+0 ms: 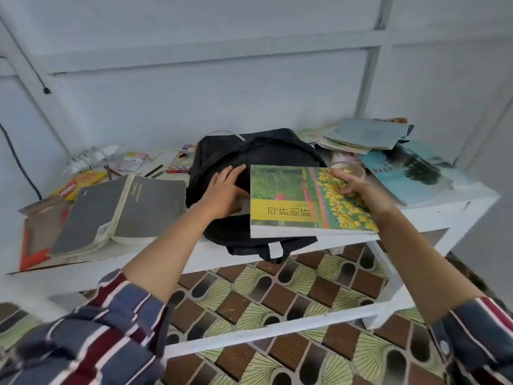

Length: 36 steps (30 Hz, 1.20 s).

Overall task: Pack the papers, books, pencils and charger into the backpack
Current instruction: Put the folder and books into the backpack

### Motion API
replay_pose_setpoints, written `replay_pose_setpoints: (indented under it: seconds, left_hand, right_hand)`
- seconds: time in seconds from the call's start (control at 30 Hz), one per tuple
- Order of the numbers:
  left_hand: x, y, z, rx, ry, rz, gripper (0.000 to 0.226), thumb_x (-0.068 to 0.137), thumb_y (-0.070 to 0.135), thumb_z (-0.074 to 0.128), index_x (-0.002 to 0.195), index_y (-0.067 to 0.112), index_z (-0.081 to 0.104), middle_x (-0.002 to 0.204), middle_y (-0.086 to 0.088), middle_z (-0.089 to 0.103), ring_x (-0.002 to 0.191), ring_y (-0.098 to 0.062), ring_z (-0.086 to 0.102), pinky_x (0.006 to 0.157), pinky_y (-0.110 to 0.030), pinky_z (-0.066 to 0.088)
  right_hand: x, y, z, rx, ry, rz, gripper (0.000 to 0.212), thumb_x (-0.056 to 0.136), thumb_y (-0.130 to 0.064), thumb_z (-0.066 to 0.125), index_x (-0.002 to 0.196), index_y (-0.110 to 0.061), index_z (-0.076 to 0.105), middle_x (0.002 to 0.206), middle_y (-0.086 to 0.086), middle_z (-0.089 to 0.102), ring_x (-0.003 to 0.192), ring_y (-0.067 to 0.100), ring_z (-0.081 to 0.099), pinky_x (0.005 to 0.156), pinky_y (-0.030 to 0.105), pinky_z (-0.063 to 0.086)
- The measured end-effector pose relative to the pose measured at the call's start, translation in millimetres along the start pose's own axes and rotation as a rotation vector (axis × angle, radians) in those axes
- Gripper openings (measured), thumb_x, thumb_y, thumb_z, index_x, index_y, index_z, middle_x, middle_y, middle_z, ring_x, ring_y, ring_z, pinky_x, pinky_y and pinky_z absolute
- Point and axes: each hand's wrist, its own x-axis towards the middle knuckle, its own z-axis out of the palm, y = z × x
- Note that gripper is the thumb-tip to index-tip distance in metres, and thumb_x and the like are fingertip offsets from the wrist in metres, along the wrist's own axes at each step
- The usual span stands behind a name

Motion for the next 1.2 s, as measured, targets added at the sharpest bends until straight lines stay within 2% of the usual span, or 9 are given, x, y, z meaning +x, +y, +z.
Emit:
replay_pose_setpoints:
  seconds: [0.1,0.3,0.4,0.5,0.7,0.93,1.03,1.1,1.2]
  left_hand:
    - [15.4,2.0,-6.4,0.050,-0.053,-0.054,0.040,0.090,0.018,0.058,0.127,0.032,0.055,0.158,0.002,0.001,0.144,-0.026,0.001,0.116,-0.048,0.002]
    - [43.8,-6.8,-32.6,-0.057,0.091,-0.047,0.046,0.086,0.020,0.062,0.130,0.032,0.054,0.148,-0.002,0.035,0.131,-0.029,0.036,0.109,-0.049,0.025]
    - [54.2,-3.1,-48.5,-0.084,0.183,-0.066,0.041,0.086,0.026,0.062,0.127,0.028,0.057,0.145,-0.001,0.040,0.129,-0.027,0.038,0.108,-0.044,0.028]
    - [60.2,-0.9,-56.0,-0.130,0.208,-0.068,0.040,0.085,0.028,0.064,0.125,0.026,0.060,0.143,0.000,0.041,0.130,-0.024,0.038,0.107,-0.040,0.029]
    - [58.9,-3.0,-54.7,-0.209,0.196,-0.074,0.039,0.083,0.031,0.066,0.122,0.026,0.062,0.141,0.001,0.044,0.129,-0.023,0.039,0.108,-0.042,0.029]
    - [52.5,-0.7,-54.5,-0.239,0.183,-0.070,0.039,0.085,0.030,0.065,0.123,0.024,0.061,0.142,0.001,0.042,0.130,-0.024,0.036,0.110,-0.042,0.024]
    - [51.0,-1.9,-53.8,-0.253,0.165,-0.070,0.039,0.085,0.030,0.066,0.123,0.025,0.061,0.142,0.001,0.041,0.130,-0.024,0.036,0.110,-0.042,0.024]
    - [51.3,-2.8,-54.1,-0.244,0.147,-0.066,0.039,0.085,0.031,0.066,0.123,0.026,0.061,0.143,0.001,0.041,0.131,-0.023,0.035,0.110,-0.042,0.025]
    - [51.9,-3.4,-55.5,-0.218,0.130,-0.062,0.040,0.085,0.033,0.064,0.124,0.027,0.060,0.142,0.002,0.040,0.130,-0.023,0.034,0.109,-0.040,0.025]
  right_hand:
    - [3.7,9.6,-3.8,-0.006,-0.019,0.035,0.046,0.078,-0.009,0.049,0.107,-0.041,0.065,0.116,0.002,0.062,0.098,0.022,0.059,0.082,0.026,0.048]
    - [7.0,23.0,-4.0,0.062,0.011,0.101,0.046,0.082,-0.003,0.046,0.110,-0.036,0.063,0.110,0.010,0.064,0.082,0.021,0.059,0.060,0.020,0.051]
    - [13.0,26.2,1.1,0.139,0.095,0.093,0.048,0.083,0.000,0.047,0.118,-0.030,0.061,0.112,0.005,0.061,0.081,0.015,0.058,0.052,0.014,0.049]
    - [15.8,22.9,11.8,0.385,0.198,0.091,0.047,0.086,0.006,0.044,0.122,-0.022,0.058,0.092,0.004,0.060,0.064,0.009,0.059,0.043,0.013,0.048]
    - [24.2,30.7,39.4,0.674,0.324,0.081,0.051,0.086,0.013,0.048,0.133,-0.007,0.049,0.104,0.008,0.060,0.076,0.017,0.059,0.061,0.027,0.055]
    - [32.5,38.5,95.6,0.333,0.289,0.007,0.083,0.085,0.007,0.057,0.149,-0.018,0.012,0.146,0.007,0.035,0.127,0.026,0.044,0.106,0.044,0.039]
    - [37.6,30.4,105.3,0.151,0.178,0.070,0.099,0.083,-0.011,0.067,0.149,-0.024,-0.005,0.150,0.004,0.026,0.132,0.026,0.036,0.106,0.041,0.037]
    - [35.2,22.2,98.9,-0.039,0.026,0.141,0.108,0.081,-0.020,0.071,0.147,-0.025,-0.014,0.150,0.005,0.023,0.130,0.029,0.038,0.093,0.037,0.047]
    - [31.6,8.5,69.5,-0.413,-0.057,0.147,0.099,0.079,-0.028,0.073,0.150,-0.021,0.004,0.152,0.011,0.024,0.128,0.033,0.041,0.089,0.037,0.048]
